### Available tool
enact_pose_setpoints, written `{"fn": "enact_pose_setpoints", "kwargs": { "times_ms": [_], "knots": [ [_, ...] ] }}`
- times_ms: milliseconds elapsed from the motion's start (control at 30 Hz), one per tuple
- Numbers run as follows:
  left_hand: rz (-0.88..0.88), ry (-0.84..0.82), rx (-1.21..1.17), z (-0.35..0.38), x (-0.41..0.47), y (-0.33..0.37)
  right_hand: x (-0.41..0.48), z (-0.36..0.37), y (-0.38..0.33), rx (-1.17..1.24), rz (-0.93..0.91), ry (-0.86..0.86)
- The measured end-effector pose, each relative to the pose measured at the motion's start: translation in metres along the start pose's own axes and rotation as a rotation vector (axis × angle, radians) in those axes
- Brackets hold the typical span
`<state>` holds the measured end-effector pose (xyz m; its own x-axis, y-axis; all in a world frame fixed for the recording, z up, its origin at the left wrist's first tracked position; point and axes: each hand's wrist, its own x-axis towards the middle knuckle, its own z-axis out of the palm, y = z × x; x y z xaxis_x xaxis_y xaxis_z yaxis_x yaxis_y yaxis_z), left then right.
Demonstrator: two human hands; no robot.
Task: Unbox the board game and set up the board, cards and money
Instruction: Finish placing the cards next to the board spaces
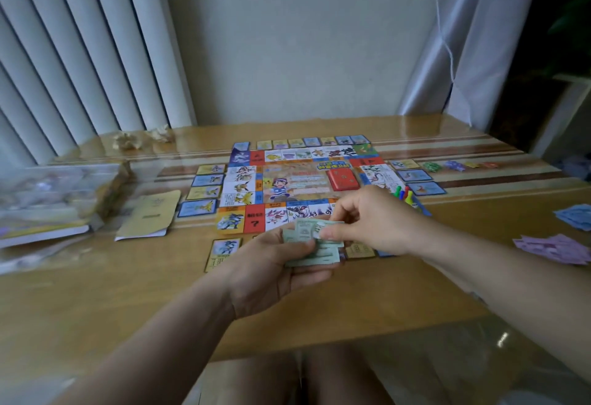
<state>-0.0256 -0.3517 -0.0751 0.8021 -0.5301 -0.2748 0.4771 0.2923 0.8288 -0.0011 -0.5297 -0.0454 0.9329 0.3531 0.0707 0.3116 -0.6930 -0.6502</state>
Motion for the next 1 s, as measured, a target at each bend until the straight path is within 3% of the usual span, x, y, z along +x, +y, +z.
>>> {"fn": "enact_pose_setpoints", "kwargs": {
  "times_ms": [133,267,400,667,733,833,1000],
  "knots": [
    [0.009,0.011,-0.039,-0.003,-0.003,-0.002,0.0,0.0,0.007,0.035,0.042,-0.044],
    [0.111,0.161,-0.131,-0.017,-0.005,0.005,-0.009,-0.004,0.02,0.163,0.157,0.018],
    [0.155,0.217,-0.144,-0.028,-0.004,0.013,-0.026,0.025,0.018,-0.107,0.156,-0.198],
    [0.111,0.208,-0.184,-0.012,0.009,0.009,-0.031,0.034,0.021,-0.389,0.115,-0.003],
    [0.101,0.199,-0.206,-0.006,0.013,0.008,-0.03,0.027,0.023,-0.248,0.117,0.095],
    [0.089,0.16,-0.233,0.009,0.024,0.009,-0.02,0.009,0.023,0.273,0.154,0.216],
    [0.114,0.135,-0.24,0.043,0.056,0.019,0.003,-0.006,0.03,0.552,0.238,0.335]
  ]
}}
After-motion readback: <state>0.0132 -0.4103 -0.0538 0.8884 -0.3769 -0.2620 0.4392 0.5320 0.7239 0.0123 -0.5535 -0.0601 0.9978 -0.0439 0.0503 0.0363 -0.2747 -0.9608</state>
